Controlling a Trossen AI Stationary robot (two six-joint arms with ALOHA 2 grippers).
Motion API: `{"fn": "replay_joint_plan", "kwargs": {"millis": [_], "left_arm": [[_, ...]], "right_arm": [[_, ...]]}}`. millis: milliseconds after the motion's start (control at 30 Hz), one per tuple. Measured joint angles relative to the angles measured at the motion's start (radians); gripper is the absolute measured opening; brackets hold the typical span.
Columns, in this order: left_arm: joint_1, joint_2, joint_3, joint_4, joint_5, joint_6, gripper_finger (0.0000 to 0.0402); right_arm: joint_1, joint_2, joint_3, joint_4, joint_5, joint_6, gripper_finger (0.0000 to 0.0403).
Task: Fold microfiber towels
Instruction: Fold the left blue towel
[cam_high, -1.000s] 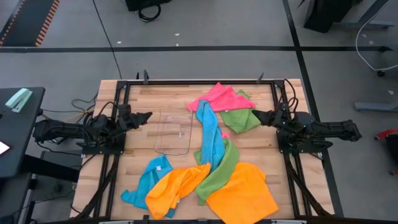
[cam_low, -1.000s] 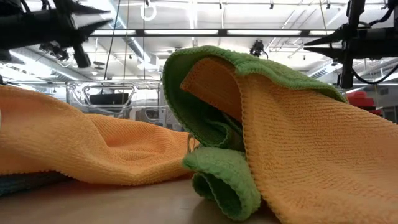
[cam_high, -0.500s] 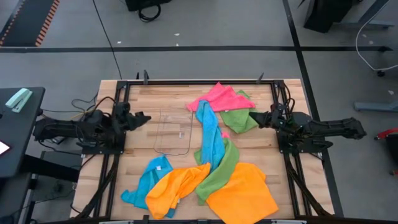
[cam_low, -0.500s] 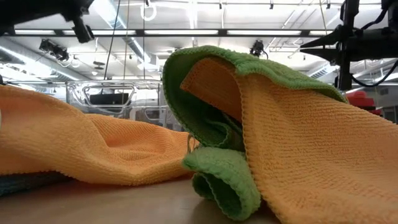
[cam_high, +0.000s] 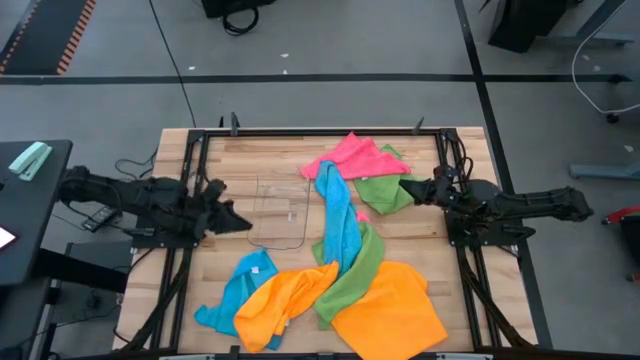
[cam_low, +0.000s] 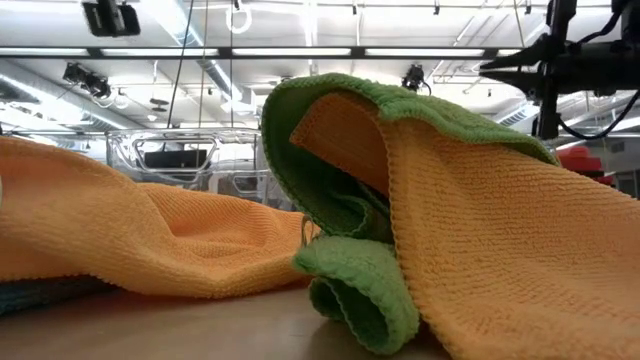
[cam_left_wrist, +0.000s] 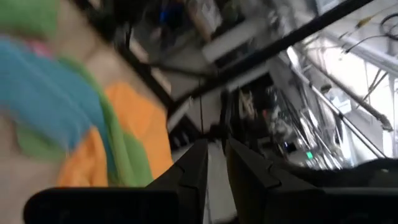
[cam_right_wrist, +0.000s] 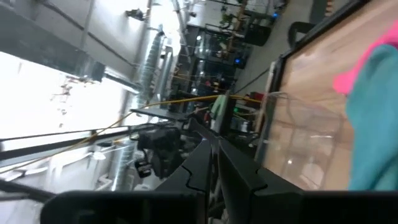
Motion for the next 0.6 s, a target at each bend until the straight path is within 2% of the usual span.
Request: {"fn": "replay_joint_plan", "kwargs": {"millis": [233,367,600], "left_arm": [[-0.118,0.095,0.032,-0.019,0.081,-0.183,0.0066],[-0.183,0.14,0.033,-0.026,0.09,-0.28,0.0066],[-0.306,0.221,0.033,-0.031,0.091,-0.435,0.0062]], "right_arm": [[0.0,0.044,0.007,0.096,-0.037,-0.053,0.0037],[0.0,0.094,0.073,0.098,-0.037,-0.127,0.0037],[0.0,0.252,0.297,0.047,-0.037,-0.44,0.0037]]}}
